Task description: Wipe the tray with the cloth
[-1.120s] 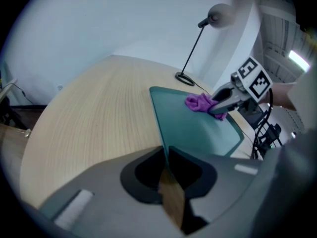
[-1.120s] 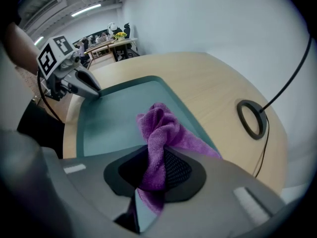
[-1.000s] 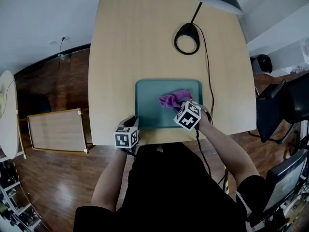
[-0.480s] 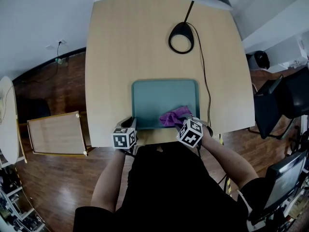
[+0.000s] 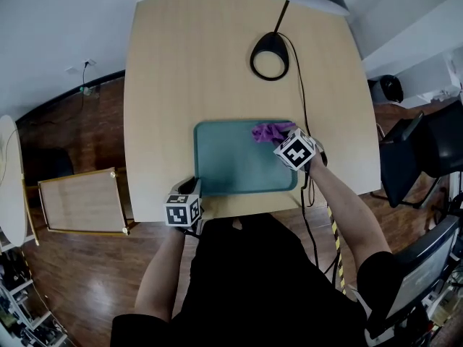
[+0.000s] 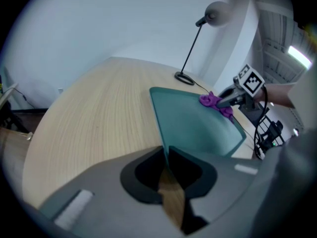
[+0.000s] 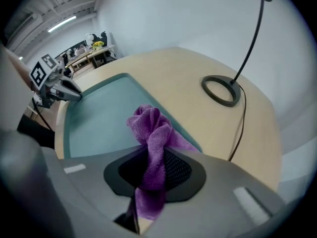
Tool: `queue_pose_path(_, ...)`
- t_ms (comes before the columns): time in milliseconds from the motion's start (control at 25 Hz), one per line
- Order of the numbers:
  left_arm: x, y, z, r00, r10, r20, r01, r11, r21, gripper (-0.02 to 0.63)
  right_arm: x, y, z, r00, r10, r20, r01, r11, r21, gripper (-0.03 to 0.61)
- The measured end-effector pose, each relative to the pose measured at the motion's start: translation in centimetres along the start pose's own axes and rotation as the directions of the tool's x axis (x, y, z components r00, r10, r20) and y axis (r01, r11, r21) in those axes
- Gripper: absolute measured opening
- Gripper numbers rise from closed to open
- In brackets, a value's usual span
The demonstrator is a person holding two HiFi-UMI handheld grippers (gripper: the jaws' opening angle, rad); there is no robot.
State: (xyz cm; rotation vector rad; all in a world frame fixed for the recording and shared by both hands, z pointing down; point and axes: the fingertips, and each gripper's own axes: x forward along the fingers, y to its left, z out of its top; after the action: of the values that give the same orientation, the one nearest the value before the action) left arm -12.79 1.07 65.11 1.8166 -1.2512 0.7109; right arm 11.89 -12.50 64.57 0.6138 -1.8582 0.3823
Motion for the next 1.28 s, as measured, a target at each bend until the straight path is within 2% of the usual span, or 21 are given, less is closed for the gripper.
queue_pose_path(160, 0.2, -0.1, 0.1, 1.000, 0.004, -0.005, -0.004, 1.000, -0.002, 0.060, 1.2, -3.6, 1.1, 1.000, -0.007, -0.010, 0.008, 0.999, 0.034, 0.078)
queue_pose_path(280, 0.2, -0.1, 0.1, 1.000, 0.007, -0.008, -0.007, 1.000, -0.007, 0.061, 1.2, -3.6, 0.6, 1.000, -0.008, -0.026, 0.009, 0.999, 0.045, 0.078)
queue_pose_path(400, 0.0, 0.1, -0.1, 1.000, 0.006, -0.009, -0.007, 1.000, -0.009, 0.060, 0.2, -1.1, -0.6, 1.000, 0.023, -0.014, -0.023, 0.998, 0.057, 0.077)
queue_pose_path(600, -0.1, 0.4, -0.2, 1.000, 0.006, 0.002, -0.006, 1.000, -0.007, 0.060, -1.3, 4.8, -4.9, 0.996, 0.084, -0.008, -0.083, 0.994, 0.074, 0.078)
queue_pose_path(720, -0.1, 0.7, -0.3, 1.000, 0.014, 0.011, -0.014, 1.000, -0.007, 0.060, -2.2, 8.0, -7.0, 0.993, 0.122, -0.002, -0.120, 0.986, 0.115, 0.078)
queue_pose_path(880, 0.2, 0.4, 0.1, 0.999, 0.027, 0.017, -0.027, 1.000, -0.006, 0.060, -3.6, 10.9, -8.7, 0.988, 0.155, 0.005, -0.154, 0.979, 0.135, 0.078)
queue_pose_path(1120, 0.3, 0.1, 0.1, 0.999, 0.041, 0.016, -0.041, 0.999, -0.006, 0.060, -3.9, 11.9, -8.1, 0.992, 0.127, -0.005, -0.125, 0.987, 0.105, 0.078)
queue_pose_path(1280, 0.4, 0.1, 0.2, 0.999, 0.036, 0.018, -0.036, 0.999, -0.006, 0.060, -2.8, 15.8, -3.7, 0.979, 0.201, 0.026, -0.202, 0.979, 0.016, 0.078)
